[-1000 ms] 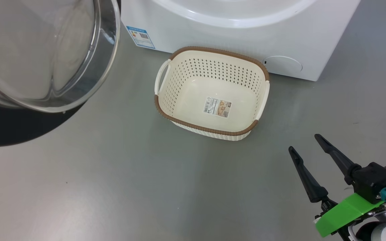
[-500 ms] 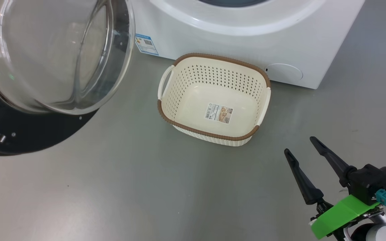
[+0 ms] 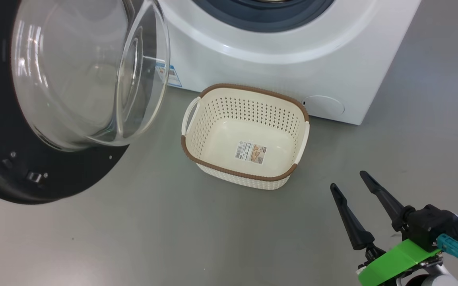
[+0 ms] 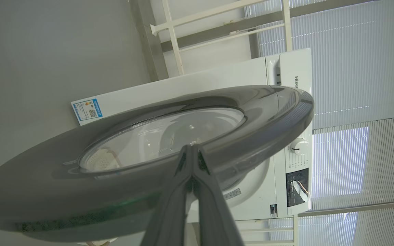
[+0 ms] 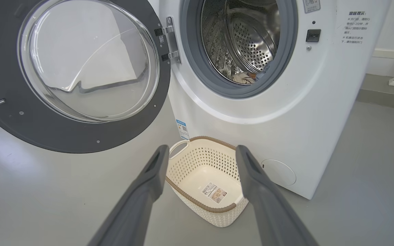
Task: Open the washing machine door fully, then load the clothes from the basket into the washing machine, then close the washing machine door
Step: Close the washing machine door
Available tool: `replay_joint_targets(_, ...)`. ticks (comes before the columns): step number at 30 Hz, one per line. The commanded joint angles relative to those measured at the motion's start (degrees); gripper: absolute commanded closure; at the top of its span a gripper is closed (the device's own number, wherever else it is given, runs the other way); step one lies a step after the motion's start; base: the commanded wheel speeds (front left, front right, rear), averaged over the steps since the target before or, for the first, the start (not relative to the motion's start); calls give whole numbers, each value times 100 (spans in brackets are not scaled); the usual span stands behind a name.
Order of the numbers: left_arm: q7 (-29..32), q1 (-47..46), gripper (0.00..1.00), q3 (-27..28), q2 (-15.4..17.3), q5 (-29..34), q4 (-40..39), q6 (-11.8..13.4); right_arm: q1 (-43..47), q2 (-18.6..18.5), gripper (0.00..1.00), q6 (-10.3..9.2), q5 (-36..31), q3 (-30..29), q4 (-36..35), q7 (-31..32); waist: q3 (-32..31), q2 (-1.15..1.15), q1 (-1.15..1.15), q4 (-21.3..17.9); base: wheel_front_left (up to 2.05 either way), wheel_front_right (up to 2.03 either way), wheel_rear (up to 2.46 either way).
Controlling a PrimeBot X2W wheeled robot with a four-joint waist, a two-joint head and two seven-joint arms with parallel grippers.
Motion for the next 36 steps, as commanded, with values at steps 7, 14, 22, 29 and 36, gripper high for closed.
replay_joint_targets(7,324,486,100,188,213,-172,-724,81,156,235,0,9,32,54,25,-228,-370,0,0,-276,0,0,0)
replay_joint_targets(14,463,942,100,131,146,-147,-1300,160,273,421,0,9,13,-2,130,-352,-560,0,0,-501,0,0,0)
replay_joint_targets(22,587,1089,100,-2,65,-144,-1857,316,290,528,0,9,6,-8,207,-446,-649,0,0,-821,0,0,0)
replay_joint_targets(29,660,1153,100,-105,24,-117,-2120,426,287,622,0,9,28,-1,311,-563,-700,0,0,-1177,0,0,0)
replay_joint_targets(36,641,1206,100,-122,-81,-138,-2205,476,237,666,0,9,29,29,394,-648,-693,0,0,-1545,0,0,0)
